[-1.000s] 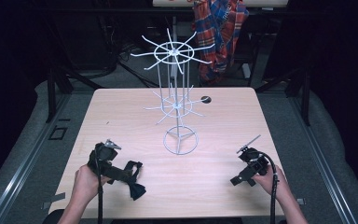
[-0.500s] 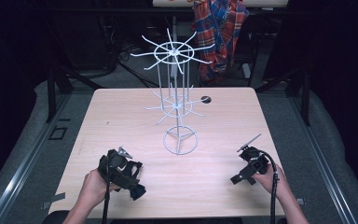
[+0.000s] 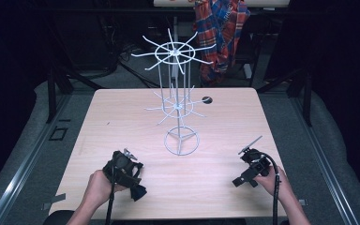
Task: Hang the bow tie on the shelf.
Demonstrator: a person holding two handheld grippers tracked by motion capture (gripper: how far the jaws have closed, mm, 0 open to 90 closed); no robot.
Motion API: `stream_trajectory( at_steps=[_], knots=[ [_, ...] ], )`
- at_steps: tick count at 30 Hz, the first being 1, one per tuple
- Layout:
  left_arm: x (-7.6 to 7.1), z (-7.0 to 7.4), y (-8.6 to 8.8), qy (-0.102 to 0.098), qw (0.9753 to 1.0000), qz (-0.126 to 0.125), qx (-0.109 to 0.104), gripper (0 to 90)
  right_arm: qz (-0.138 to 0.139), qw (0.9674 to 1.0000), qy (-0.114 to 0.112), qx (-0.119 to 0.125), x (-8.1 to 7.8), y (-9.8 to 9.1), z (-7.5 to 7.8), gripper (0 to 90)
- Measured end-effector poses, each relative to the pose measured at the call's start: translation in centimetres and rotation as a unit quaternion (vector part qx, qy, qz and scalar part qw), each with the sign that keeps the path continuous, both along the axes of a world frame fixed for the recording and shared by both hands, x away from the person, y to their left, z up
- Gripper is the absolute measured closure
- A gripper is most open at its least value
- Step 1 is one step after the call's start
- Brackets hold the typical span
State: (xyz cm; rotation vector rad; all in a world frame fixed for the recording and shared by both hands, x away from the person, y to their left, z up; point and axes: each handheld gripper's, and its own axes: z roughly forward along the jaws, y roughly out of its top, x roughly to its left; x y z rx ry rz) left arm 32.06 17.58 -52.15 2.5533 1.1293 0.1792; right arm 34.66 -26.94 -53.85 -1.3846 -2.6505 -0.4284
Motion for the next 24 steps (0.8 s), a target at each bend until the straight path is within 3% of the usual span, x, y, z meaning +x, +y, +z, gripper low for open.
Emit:
stream_trajectory(
  at_steps=[1,2,10,15,17,22,24],
  knots=[
    [0.1,-0.2,0.0,0.007,1.0000,0.001,-0.001,36.2,-0.014,0.9998,-0.009,0.006,-0.2,0.2,-0.1,12.7],
    [0.1,-0.3,0.0,0.008,1.0000,-0.001,0.001,37.9,0.008,0.9999,-0.003,-0.006,-0.1,0.0,0.2,12.7],
    [1.0,-1.1,0.2,0.029,0.9995,0.007,-0.001,56.0,0.002,1.0000,-0.002,-0.006,-0.3,-0.4,0.1,12.8],
    [1.2,-1.5,0.0,0.041,0.9992,-0.001,0.003,62.6,-0.014,0.9998,-0.011,0.007,-0.5,-0.1,-0.1,12.9],
    [1.3,-1.8,-0.1,0.049,0.9988,0.002,0.004,64.4,0.008,1.0000,-0.002,-0.003,-0.3,-0.4,0.1,12.9],
    [1.6,-2.0,-0.1,0.053,0.9985,0.004,0.010,67.8,-0.009,0.9999,-0.004,0.012,-0.5,-0.3,0.0,12.9],
    [1.7,-2.1,-0.1,0.053,0.9985,0.004,0.013,70.3,-0.002,1.0000,-0.004,0.001,-0.4,-0.5,0.0,12.9]
  ],
)
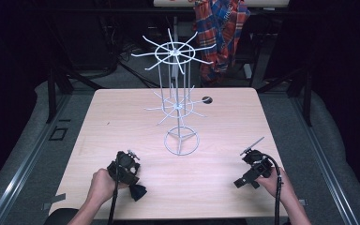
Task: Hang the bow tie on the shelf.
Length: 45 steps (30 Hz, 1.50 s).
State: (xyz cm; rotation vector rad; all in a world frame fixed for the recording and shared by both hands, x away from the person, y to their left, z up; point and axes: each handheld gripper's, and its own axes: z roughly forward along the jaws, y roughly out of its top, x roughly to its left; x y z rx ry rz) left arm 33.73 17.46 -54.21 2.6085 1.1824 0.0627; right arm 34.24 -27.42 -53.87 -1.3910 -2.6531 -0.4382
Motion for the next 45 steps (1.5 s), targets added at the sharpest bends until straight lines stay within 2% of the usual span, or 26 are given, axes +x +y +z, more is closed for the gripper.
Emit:
stream_trajectory(
  at_steps=[1,2,3,5,6,7,8,10,12,15,16,19,21,23,24,25,26,28,31,33,35,37,38,41,42,45],
  knots=[
    [0.0,0.0,0.0,-0.001,1.0000,0.001,0.002,72.2,0.001,1.0000,0.000,0.000,0.0,0.0,0.0,12.9],
    [0.0,-0.1,0.1,0.000,1.0000,0.001,0.002,74.6,-0.011,0.9999,0.003,0.011,-0.2,0.2,0.0,12.9],
    [0.1,-0.1,0.1,0.000,1.0000,0.002,0.002,77.2,-0.017,0.9998,-0.005,0.011,-0.3,0.2,0.0,12.9],
    [0.0,-0.1,0.1,0.000,1.0000,0.001,0.003,80.1,0.000,1.0000,-0.004,0.002,-0.2,0.2,0.2,12.9],
    [0.0,-0.1,0.1,0.000,1.0000,0.000,0.003,81.4,-0.008,0.9999,-0.010,0.000,-0.4,0.3,0.1,12.9],
    [0.0,-0.1,0.1,0.001,1.0000,-0.001,0.003,82.1,-0.001,1.0000,-0.001,0.009,-0.2,0.2,0.1,12.9],
    [0.1,0.0,0.2,0.004,1.0000,-0.003,0.000,82.4,0.004,1.0000,0.003,-0.003,-0.1,0.1,0.2,12.9],
    [0.4,0.1,0.7,0.012,0.9998,0.005,-0.017,83.3,0.002,1.0000,0.005,-0.004,0.0,-0.1,0.1,13.0],
    [0.7,0.5,1.1,0.010,0.9994,0.010,-0.031,84.3,-0.007,1.0000,0.002,0.004,-0.1,0.0,0.0,12.9],
    [0.7,1.3,1.5,-0.004,0.9985,0.012,-0.054,84.9,0.005,0.9999,0.005,-0.008,0.0,-0.1,0.1,12.9],
    [0.6,1.7,1.6,-0.012,0.9981,0.012,-0.059,85.0,-0.001,1.0000,0.006,-0.003,-0.1,-0.1,0.1,12.9],
    [0.4,2.0,1.7,-0.018,0.9975,0.009,-0.068,85.2,-0.011,0.9999,0.001,0.009,-0.3,0.0,0.0,12.9],
    [-0.1,2.7,2.0,-0.029,0.9960,-0.001,-0.085,85.4,-0.009,1.0000,0.000,0.004,-0.4,0.0,0.2,13.0],
    [-0.2,3.1,2.3,-0.037,0.9945,0.001,-0.098,85.5,-0.003,1.0000,0.001,-0.003,-0.3,0.0,0.2,13.0],
    [-0.3,3.4,2.5,-0.042,0.9933,0.003,-0.107,85.5,-0.001,1.0000,0.001,-0.007,-0.3,0.0,0.2,13.0],
    [-0.3,3.6,2.7,-0.047,0.9920,0.006,-0.117,85.5,-0.012,0.9999,-0.007,-0.005,-0.4,0.1,0.0,13.0],
    [-0.3,3.8,2.9,-0.049,0.9905,0.010,-0.128,85.5,-0.001,1.0000,0.003,-0.008,-0.2,0.0,0.1,13.0],
    [-0.2,4.1,3.2,-0.054,0.9879,0.015,-0.145,85.5,-0.003,1.0000,-0.002,-0.006,-0.3,0.0,0.2,12.9],
    [0.0,4.2,3.4,-0.056,0.9870,0.016,-0.150,85.5,0.001,1.0000,0.001,-0.007,-0.2,0.0,0.2,13.0],
    [0.0,4.4,3.7,-0.058,0.9858,0.020,-0.156,85.4,-0.012,0.9999,-0.002,0.008,-0.3,0.1,0.1,12.9],
    [0.0,4.6,3.8,-0.066,0.9858,0.018,-0.154,85.4,-0.009,0.9999,-0.005,0.006,-0.3,0.0,0.1,12.9],
    [-0.2,4.9,4.2,-0.075,0.9839,0.023,-0.161,85.4,-0.012,0.9999,-0.002,0.001,-0.3,-0.1,0.2,12.8],
    [-0.2,5.0,4.3,-0.079,0.9830,0.029,-0.163,85.4,-0.013,0.9999,-0.005,0.006,-0.3,-0.1,0.2,12.8],
    [-0.2,5.1,4.7,-0.082,0.9824,0.033,-0.165,85.4,-0.007,1.0000,-0.004,-0.001,-0.3,-0.2,0.3,12.8],
    [-0.3,5.2,5.0,-0.090,0.9799,0.045,-0.172,85.4,-0.008,0.9999,-0.007,-0.002,-0.3,-0.2,0.3,12.8],
    [-0.2,5.6,5.2,-0.101,0.9774,0.052,-0.178,85.5,-0.011,0.9999,-0.006,-0.001,-0.3,-0.1,0.3,12.7]
  ],
)
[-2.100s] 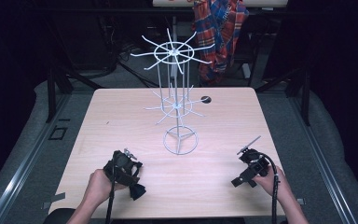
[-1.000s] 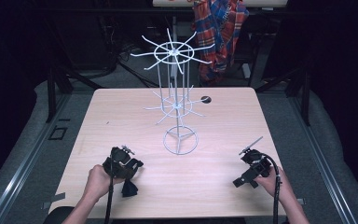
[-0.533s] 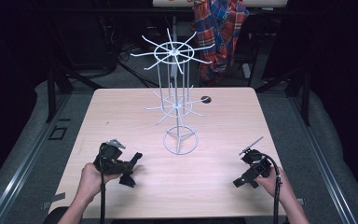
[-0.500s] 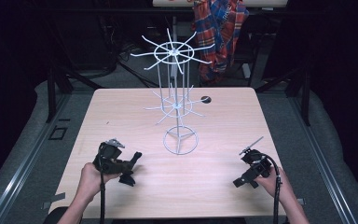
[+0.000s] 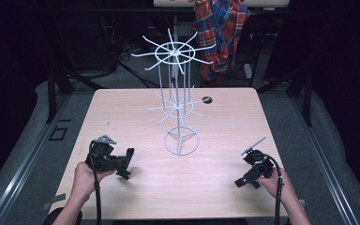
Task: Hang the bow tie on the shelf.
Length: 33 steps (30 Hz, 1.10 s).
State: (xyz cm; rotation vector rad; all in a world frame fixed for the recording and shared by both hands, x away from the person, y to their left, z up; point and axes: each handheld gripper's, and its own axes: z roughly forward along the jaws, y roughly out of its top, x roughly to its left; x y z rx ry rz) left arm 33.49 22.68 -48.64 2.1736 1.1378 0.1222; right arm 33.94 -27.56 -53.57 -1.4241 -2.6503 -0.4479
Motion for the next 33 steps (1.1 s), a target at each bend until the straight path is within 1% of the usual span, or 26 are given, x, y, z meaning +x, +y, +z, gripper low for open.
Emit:
stream_trajectory(
  at_steps=[1,2,3,4,5,6,7,8,9,12,13,14,15,16,17,20,22,25,29,30,32,33],
  knots=[
    [0.0,0.1,0.1,-0.002,1.0000,0.002,-0.004,85.4,-0.001,1.0000,0.000,0.000,0.0,0.0,0.0,12.7],
    [0.0,0.1,0.1,-0.002,1.0000,0.002,-0.004,85.4,-0.001,1.0000,0.000,0.000,0.0,0.0,0.0,12.7],
    [0.1,0.1,0.1,0.003,1.0000,0.004,-0.004,85.4,-0.013,0.9999,-0.005,0.004,-0.2,0.1,-0.1,12.7],
    [0.1,0.1,0.1,0.005,0.9999,0.009,0.001,85.4,-0.018,0.9998,-0.005,0.011,-0.2,0.1,-0.1,12.7],
    [0.1,0.1,0.0,0.005,0.9999,0.010,0.002,85.4,-0.004,1.0000,0.000,0.002,-0.1,-0.1,0.0,12.7],
    [0.1,0.2,0.0,0.003,0.9999,0.011,0.003,85.4,-0.008,0.9999,-0.001,0.010,-0.1,-0.1,-0.1,12.7],
    [0.0,0.3,0.0,0.000,0.9999,0.012,0.002,85.4,-0.001,1.0000,0.000,0.000,0.0,-0.2,-0.1,12.7],
    [0.0,0.4,0.0,-0.002,0.9999,0.012,0.000,85.4,0.001,1.0000,0.001,-0.004,0.1,-0.3,0.0,12.7],
    [0.0,0.5,0.0,-0.006,0.9998,0.016,-0.003,85.4,0.002,1.0000,0.000,-0.004,0.1,-0.3,0.0,12.7],
    [0.0,0.6,0.0,-0.009,0.9998,0.018,-0.006,85.4,-0.007,0.9999,0.000,0.008,-0.1,-0.1,0.0,12.6],
    [0.0,0.7,-0.1,-0.010,0.9997,0.020,-0.008,85.5,-0.002,1.0000,0.000,0.001,0.0,-0.2,0.0,12.6],
    [0.0,0.7,-0.1,-0.012,0.9997,0.021,-0.009,85.5,0.000,1.0000,-0.003,0.000,0.0,-0.2,0.0,12.6],
    [0.0,0.7,-0.1,-0.012,0.9997,0.021,-0.009,85.4,-0.004,1.0000,-0.004,0.004,0.0,-0.2,0.0,12.6],
    [0.0,0.8,-0.3,-0.015,0.9996,0.019,-0.012,85.4,-0.003,1.0000,-0.001,0.004,0.0,-0.3,0.0,12.6],
    [0.0,0.8,-0.4,-0.018,0.9996,0.018,-0.013,85.5,-0.009,0.9999,-0.003,0.009,0.0,-0.3,0.0,12.6],
    [0.0,0.9,-0.6,-0.026,0.9995,0.013,-0.007,85.4,-0.009,0.9999,-0.003,0.010,0.0,-0.3,0.0,12.6],
    [0.0,1.0,-0.7,-0.036,0.9993,0.011,-0.004,85.4,-0.009,0.9999,-0.002,0.009,0.0,-0.4,0.0,12.6],
    [-0.1,1.2,-0.7,-0.041,0.9990,0.017,-0.008,85.4,-0.006,1.0000,-0.001,0.005,0.0,-0.4,0.1,12.6],
    [0.1,1.5,-0.7,-0.050,0.9982,0.029,-0.014,85.5,-0.007,0.9999,-0.002,0.007,0.0,-0.4,0.0,12.6],
    [0.2,1.6,-0.7,-0.056,0.9980,0.028,-0.012,85.4,-0.009,0.9999,-0.003,0.008,0.0,-0.4,0.0,12.6],
    [0.2,1.7,-0.7,-0.055,0.9981,0.025,-0.011,85.4,-0.005,1.0000,-0.003,0.004,0.0,-0.4,0.1,12.6],
    [0.3,1.7,-0.8,-0.061,0.9978,0.024,-0.012,85.4,-0.006,1.0000,-0.003,0.005,0.0,-0.4,0.0,12.6]
  ],
)
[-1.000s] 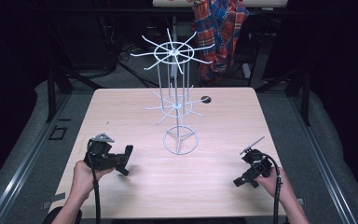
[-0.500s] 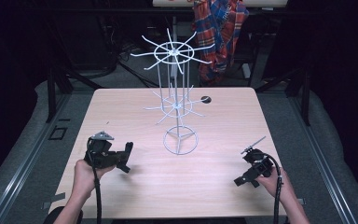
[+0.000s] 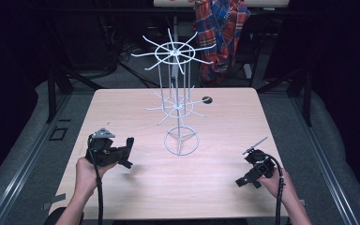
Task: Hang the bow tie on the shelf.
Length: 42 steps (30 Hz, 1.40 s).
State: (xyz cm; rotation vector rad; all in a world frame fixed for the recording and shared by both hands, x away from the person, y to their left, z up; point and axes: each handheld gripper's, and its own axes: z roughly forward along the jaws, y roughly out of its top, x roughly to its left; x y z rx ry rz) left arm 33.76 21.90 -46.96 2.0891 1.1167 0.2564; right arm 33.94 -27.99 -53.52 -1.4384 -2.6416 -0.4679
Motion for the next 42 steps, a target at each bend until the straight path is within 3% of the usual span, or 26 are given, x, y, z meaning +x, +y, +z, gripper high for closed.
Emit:
stream_trajectory(
  at_steps=[3,8,11,12,14,20,26,42],
  knots=[
    [0.0,0.0,0.0,-0.001,1.0000,0.002,0.000,85.4,0.007,0.9999,-0.002,-0.009,0.1,-0.2,0.1,12.6],
    [0.4,0.4,0.1,-0.013,0.9999,0.011,-0.003,85.4,-0.002,1.0000,-0.003,0.001,0.0,0.0,0.0,12.6],
    [0.6,0.7,0.2,-0.023,0.9996,0.016,-0.003,85.4,0.007,1.0000,-0.003,-0.002,0.0,-0.1,0.0,12.6],
    [0.6,0.8,0.2,-0.024,0.9996,0.016,0.000,85.4,-0.010,0.9999,-0.010,0.007,-0.2,0.0,-0.1,12.6],
    [0.8,1.0,0.2,-0.029,0.9993,0.021,0.005,85.4,0.005,1.0000,-0.002,-0.003,0.0,-0.1,0.1,12.6],
    [1.4,1.5,0.0,-0.043,0.9987,0.028,-0.002,85.5,0.007,1.0000,-0.004,0.000,0.0,-0.1,0.0,12.7],
    [1.7,2.2,-0.9,-0.054,0.9984,0.016,0.001,85.5,0.003,1.0000,-0.001,-0.004,0.0,-0.2,0.0,12.6],
    [3.9,3.2,-1.8,-0.073,0.9970,0.021,-0.017,85.5,-0.001,1.0000,0.000,0.001,-0.1,-0.2,-0.1,12.6]
  ],
)
